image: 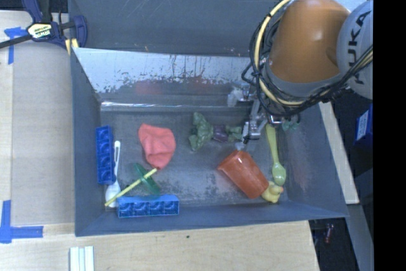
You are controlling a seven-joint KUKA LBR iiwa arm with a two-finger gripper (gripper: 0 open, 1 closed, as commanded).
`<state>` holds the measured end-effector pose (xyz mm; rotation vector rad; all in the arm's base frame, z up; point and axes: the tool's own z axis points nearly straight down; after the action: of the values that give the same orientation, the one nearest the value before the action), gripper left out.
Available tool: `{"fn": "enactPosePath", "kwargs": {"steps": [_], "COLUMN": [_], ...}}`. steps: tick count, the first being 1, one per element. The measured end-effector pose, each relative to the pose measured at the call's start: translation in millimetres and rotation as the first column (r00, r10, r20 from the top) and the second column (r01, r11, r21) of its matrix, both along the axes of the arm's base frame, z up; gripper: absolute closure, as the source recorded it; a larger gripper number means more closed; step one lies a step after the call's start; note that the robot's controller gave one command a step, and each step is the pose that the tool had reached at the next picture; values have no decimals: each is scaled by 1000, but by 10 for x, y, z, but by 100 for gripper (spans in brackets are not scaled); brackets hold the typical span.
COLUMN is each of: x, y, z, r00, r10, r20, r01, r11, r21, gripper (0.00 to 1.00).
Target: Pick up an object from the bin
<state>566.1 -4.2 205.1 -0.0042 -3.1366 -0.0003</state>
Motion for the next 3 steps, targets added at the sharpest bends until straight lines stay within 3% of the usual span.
{"fn": "enactPosePath", "kwargs": {"steps": [1, 2, 3], "x": [16, 258, 318], "y": [-1, -519, -750], "z": [49, -794, -1364], "r00": [1000, 1000, 999], "r10": [0, -15, -30], "r20": [9, 13, 12], "r01": [0, 15, 30], "r11": [1000, 1000, 1000], "r21": [0, -1, 0], "gripper": [0, 0, 0]}}
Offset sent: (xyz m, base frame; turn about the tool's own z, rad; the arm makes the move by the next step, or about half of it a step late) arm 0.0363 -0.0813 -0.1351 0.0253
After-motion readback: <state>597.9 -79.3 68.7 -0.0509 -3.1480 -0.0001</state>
